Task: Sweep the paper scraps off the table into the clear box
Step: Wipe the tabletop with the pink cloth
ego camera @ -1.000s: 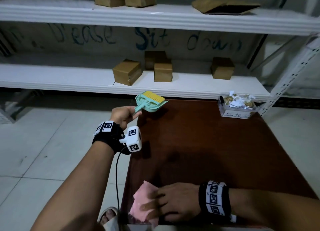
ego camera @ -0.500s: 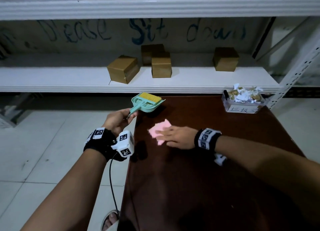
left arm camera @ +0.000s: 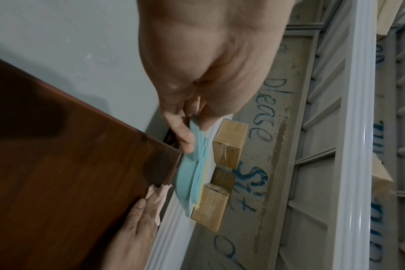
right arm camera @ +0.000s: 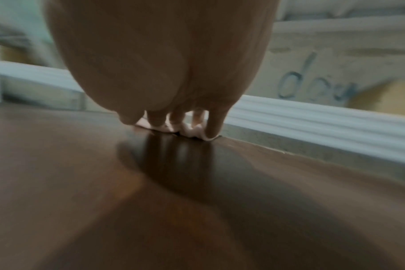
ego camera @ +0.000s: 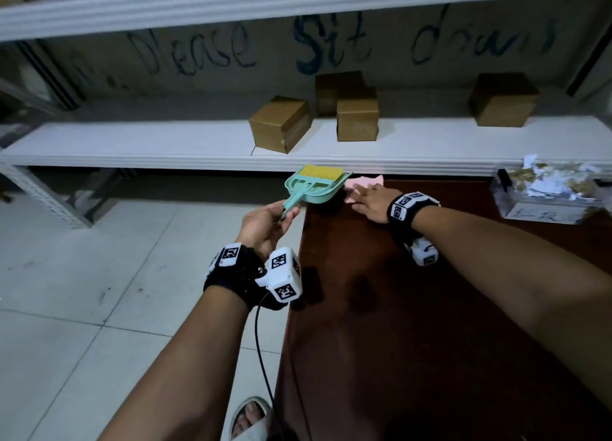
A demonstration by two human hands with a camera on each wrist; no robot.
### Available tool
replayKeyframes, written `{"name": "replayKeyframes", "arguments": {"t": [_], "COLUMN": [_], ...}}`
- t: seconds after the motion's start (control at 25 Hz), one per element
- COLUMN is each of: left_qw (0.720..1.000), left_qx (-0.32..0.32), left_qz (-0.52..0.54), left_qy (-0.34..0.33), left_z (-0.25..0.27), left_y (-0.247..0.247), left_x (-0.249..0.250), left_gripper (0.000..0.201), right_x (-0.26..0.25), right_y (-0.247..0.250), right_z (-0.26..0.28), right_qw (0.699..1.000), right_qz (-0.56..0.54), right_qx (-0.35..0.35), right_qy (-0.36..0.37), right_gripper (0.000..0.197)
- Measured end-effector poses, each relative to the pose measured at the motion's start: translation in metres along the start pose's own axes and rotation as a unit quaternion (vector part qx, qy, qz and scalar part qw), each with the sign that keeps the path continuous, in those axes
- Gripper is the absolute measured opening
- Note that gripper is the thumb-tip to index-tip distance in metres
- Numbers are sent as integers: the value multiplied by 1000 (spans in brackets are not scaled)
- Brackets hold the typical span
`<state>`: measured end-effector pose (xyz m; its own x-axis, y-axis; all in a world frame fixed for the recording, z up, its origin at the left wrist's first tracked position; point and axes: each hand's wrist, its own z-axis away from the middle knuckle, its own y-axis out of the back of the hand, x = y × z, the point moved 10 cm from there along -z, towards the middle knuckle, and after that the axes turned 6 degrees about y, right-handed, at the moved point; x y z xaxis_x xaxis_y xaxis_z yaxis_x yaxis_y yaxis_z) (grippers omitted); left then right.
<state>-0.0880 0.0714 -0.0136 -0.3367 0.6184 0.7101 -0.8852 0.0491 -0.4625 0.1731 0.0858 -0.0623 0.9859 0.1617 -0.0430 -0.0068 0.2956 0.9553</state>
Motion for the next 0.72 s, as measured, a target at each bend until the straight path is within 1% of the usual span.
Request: {"name": "replayKeyframes", "arguments": {"t": [0.12,0.2,0.24,0.32,0.44,0.52,0.6,0.68,0.72], "left_qw": [1000,1000,1000,1000,999,999,997,996,996], "left_qx": [13,23,25,26,21,23,34,39,43], "left_qz": [-1,-3,-7,-16,-35,-48,-60,-71,-76], "left_qy": [-1,-6,-6,-5,3,9,17,28,33], "left_z": [-4,-5,-6,-5,-7,-10,-12,-14,-17], "left_y": [8,10,10,6,-2,-3,-1,-1,-1], "left_x": [0,0,-1,-4,-10,-18,-26,-35,-40], "left_gripper": [24,20,19,18,18,17,18,21,23], "right_x": [31,46,48,39,3,-24,-56,-94,-113], "right_y": [-3,-7,-9,-9,-13,-25,-37,-47,-48], "right_z": [8,20,28,48,89,120,155,193,219], "right_qw": [997,995,994,996,998,994,986,977,967], "right_qz": [1,-8,-4,7,53,89,84,68,64], "right_qx": [-11,-6,-9,-4,-6,0,15,4,9], "right_qy": [-74,-98,-106,-94,-13,67,141,204,247], "right_gripper": [67,69,69,68,64,65,67,63,60]}}
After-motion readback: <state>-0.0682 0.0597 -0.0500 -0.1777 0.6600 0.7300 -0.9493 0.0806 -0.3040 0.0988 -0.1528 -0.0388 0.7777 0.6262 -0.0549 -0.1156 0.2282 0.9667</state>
